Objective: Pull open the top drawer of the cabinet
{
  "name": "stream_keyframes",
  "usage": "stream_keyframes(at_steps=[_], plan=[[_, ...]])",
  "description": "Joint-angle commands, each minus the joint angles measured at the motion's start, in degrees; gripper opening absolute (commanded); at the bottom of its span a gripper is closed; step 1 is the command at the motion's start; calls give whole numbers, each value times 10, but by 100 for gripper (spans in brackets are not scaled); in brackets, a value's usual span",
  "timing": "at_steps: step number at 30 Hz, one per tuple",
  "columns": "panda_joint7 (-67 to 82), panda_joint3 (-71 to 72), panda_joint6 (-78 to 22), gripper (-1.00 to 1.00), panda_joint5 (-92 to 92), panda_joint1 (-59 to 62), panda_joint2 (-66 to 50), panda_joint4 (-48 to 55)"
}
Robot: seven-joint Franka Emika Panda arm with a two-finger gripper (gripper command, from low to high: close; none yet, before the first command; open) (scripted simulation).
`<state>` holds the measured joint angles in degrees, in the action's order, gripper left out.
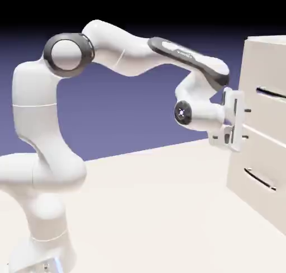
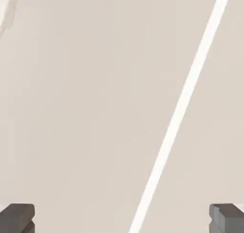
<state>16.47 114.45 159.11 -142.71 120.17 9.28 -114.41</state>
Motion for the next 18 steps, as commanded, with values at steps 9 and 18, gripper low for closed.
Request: stream_keyframes(at_steps=[9,18], plan=[[84,164,-21,0,-204,173,-33,67],[-31,196,-13,-100,-169,230,82,175]])
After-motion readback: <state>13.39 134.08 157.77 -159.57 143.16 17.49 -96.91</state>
